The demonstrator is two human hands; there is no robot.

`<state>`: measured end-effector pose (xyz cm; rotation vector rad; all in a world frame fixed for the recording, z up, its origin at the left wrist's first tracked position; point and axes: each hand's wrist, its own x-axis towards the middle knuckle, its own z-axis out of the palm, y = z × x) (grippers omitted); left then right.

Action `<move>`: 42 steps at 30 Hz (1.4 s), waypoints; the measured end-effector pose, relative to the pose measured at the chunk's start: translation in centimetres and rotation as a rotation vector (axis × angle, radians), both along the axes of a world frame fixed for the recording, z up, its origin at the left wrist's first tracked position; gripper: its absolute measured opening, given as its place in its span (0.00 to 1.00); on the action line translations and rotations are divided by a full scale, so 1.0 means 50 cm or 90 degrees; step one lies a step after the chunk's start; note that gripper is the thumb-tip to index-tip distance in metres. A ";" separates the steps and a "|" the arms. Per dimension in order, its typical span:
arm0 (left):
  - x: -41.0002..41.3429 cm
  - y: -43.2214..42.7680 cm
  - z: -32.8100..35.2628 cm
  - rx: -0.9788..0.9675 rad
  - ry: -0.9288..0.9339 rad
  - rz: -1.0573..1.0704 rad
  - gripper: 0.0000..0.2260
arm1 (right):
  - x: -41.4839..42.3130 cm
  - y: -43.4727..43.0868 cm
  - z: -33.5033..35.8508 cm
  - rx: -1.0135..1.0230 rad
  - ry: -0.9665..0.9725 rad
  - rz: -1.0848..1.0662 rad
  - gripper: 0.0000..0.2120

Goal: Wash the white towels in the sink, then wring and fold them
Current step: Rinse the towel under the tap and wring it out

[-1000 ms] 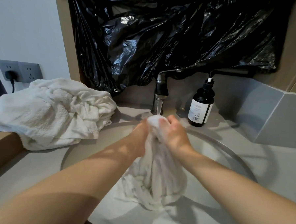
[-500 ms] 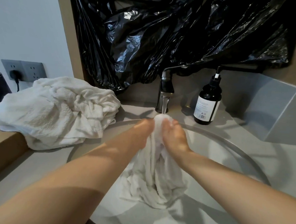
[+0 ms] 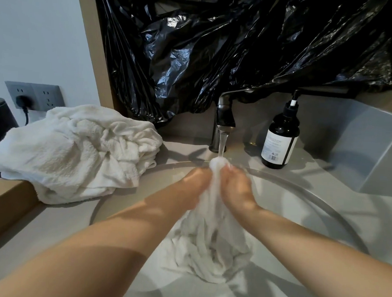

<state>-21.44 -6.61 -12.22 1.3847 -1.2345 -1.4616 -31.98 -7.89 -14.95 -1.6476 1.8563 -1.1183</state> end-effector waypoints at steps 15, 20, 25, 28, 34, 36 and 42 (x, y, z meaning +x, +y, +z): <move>0.063 -0.023 -0.036 -0.174 -0.398 -0.273 0.17 | -0.105 -0.005 0.067 0.383 -0.458 0.323 0.14; 0.090 -0.033 -0.022 -0.059 -0.105 -0.118 0.02 | -0.156 -0.023 0.062 0.528 -0.199 0.463 0.18; 0.105 -0.033 -0.001 0.024 0.127 0.120 0.06 | -0.188 -0.020 0.013 0.549 0.091 0.416 0.10; 0.103 -0.036 -0.007 0.055 0.160 0.130 0.11 | -0.161 -0.022 0.014 0.473 -0.330 0.370 0.18; 0.036 -0.026 -0.018 0.084 0.174 0.011 0.21 | -0.038 0.020 0.030 0.049 -0.231 0.237 0.16; 0.025 -0.026 -0.023 0.038 0.198 -0.034 0.20 | 0.000 0.038 0.038 -0.045 -0.228 0.220 0.19; 0.023 -0.030 -0.040 0.035 0.263 -0.126 0.19 | -0.047 -0.004 0.054 -0.063 -0.178 0.034 0.23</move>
